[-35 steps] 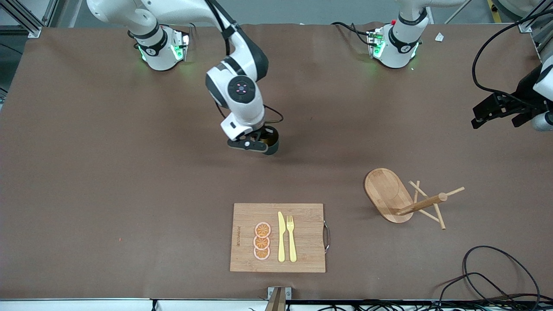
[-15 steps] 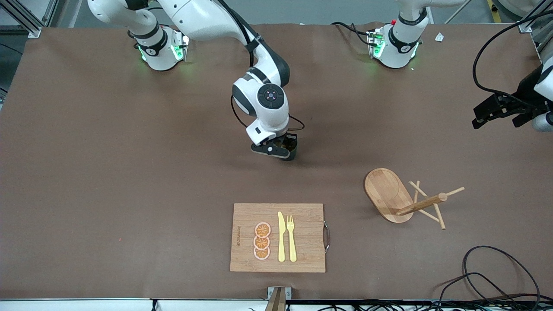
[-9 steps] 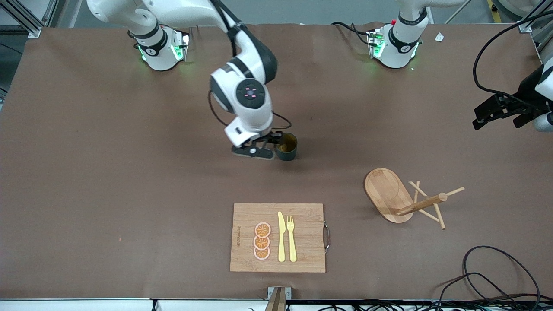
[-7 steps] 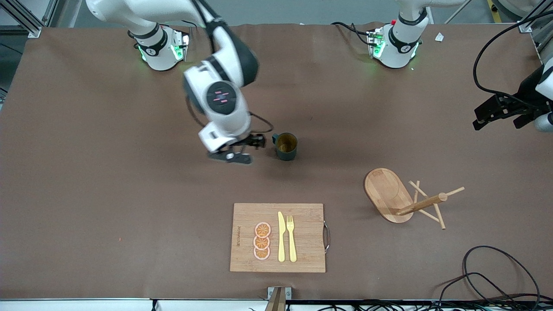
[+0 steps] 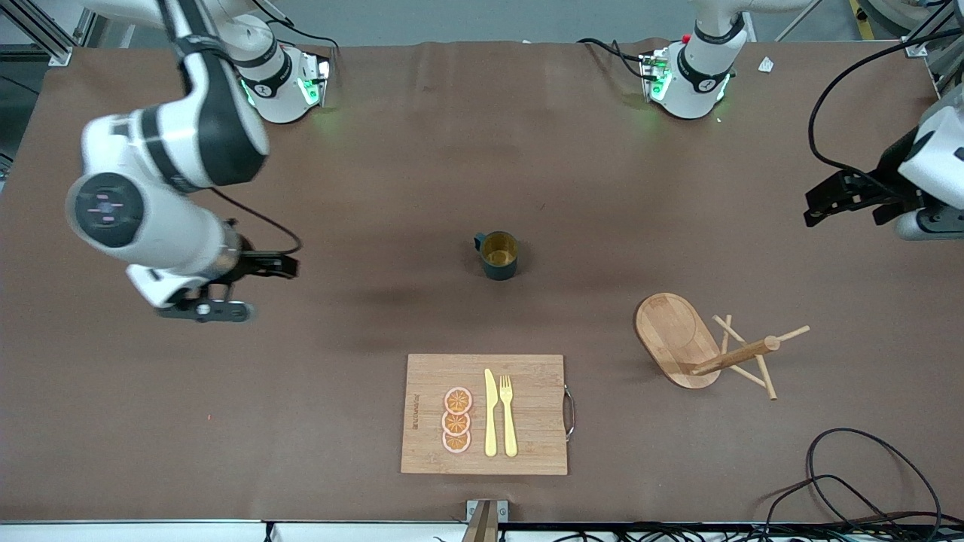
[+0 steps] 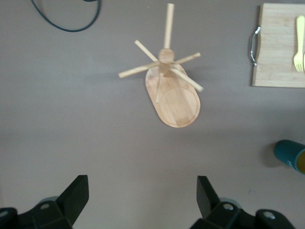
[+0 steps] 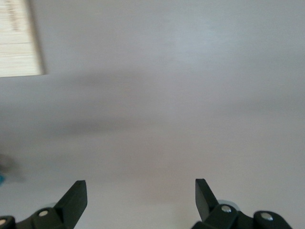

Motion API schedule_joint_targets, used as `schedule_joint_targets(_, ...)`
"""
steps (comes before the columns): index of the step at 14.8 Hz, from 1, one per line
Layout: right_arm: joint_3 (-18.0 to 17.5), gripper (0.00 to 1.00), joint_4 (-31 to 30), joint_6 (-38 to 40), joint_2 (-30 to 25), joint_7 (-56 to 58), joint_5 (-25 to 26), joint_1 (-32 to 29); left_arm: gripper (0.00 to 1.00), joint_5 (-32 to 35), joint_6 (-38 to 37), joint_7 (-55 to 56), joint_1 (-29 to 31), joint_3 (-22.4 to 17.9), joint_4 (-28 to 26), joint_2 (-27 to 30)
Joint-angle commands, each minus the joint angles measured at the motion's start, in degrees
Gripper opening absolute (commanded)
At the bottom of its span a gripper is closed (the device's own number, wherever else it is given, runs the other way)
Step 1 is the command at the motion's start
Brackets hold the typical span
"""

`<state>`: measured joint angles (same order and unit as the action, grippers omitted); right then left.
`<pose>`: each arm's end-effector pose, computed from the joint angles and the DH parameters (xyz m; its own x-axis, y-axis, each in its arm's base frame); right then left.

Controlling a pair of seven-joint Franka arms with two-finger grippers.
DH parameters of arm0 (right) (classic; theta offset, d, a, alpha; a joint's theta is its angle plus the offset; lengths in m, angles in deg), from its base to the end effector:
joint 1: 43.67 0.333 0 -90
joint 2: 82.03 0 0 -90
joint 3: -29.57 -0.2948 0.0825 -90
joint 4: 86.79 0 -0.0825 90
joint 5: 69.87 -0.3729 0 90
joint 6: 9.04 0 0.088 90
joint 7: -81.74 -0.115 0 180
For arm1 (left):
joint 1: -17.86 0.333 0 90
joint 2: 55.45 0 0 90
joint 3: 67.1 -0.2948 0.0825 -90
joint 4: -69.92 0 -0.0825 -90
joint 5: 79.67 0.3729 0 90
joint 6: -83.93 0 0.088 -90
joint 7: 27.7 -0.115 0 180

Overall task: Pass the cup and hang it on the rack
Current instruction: 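Reach the left gripper to the mug handle and grasp it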

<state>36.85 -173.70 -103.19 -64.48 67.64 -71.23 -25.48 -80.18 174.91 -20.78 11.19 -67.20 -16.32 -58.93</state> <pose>0.6018 0.1268 0.4484 0.9840 -0.0611 -0.1675 -0.0521 -0.9970 0.0578 0.5594 -0.0655 0.5935 0.9998 0.0063 0.0208 0.0060 -0.9999 0.0114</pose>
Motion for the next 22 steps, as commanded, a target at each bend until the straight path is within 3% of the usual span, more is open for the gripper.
schedule_joint_targets(1, -1.4, 1.00, -2.6, 2.3, -4.7, 6.7, 1.2, -6.6, 1.00, -0.3, -1.1, 8.2, -0.4, 3.3, 0.7, 0.2)
schedule_joint_targets(6, -1.4, 1.00, -2.0, 4.0, -6.6, 16.2, 3.2, -15.0, 1.00, 1.3, 0.8, 36.5, -1.1, 14.6, 1.0, -2.8)
schedule_joint_targets(9, -1.3, 1.00, -0.4, 4.0, -6.4, 16.2, 3.4, -17.4, 1.00, 10.5, 1.2, 54.1, -7.5, 18.8, 2.2, -6.6)
schedule_joint_targets(13, -1.6, 1.00, 5.2, 6.6, -5.5, 16.0, 2.9, -19.3, 1.00, 17.9, 1.3, 73.9, -19.3, 18.8, 6.0, -14.4)
schedule_joint_targets(22, -1.7, 1.00, 5.2, 10.7, -5.6, 15.5, 2.3, -19.1, 1.00, 41.4, 8.3, 105.4, -38.7, 18.7, 6.7, -31.8)
